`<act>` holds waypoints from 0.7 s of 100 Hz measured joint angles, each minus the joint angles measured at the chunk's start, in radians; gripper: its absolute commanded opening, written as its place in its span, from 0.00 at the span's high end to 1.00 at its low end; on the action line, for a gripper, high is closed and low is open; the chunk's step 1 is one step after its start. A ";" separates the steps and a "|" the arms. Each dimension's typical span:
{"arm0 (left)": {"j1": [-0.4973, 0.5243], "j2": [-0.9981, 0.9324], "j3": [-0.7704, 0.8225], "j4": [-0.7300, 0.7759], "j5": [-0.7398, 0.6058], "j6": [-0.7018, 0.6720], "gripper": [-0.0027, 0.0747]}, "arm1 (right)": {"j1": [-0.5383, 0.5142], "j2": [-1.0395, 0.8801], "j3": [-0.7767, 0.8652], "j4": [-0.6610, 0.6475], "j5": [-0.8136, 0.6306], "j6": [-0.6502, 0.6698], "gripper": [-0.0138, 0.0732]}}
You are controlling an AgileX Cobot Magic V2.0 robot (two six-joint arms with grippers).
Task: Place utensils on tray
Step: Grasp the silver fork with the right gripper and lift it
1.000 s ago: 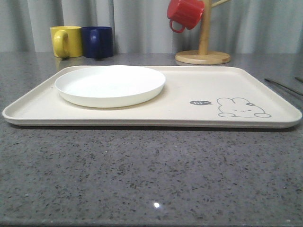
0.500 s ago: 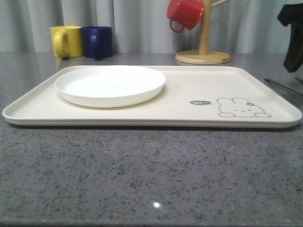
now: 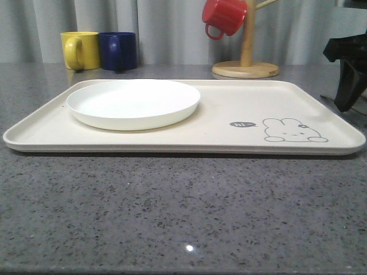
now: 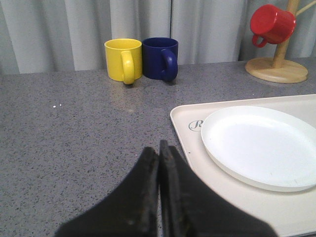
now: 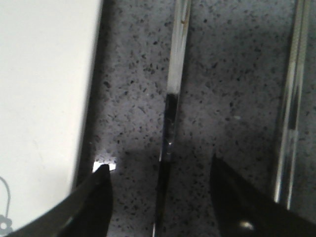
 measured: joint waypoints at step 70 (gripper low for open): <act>0.000 0.000 0.000 0.000 0.000 0.000 0.99 | 0.000 0.014 0.000 0.000 0.002 0.000 0.84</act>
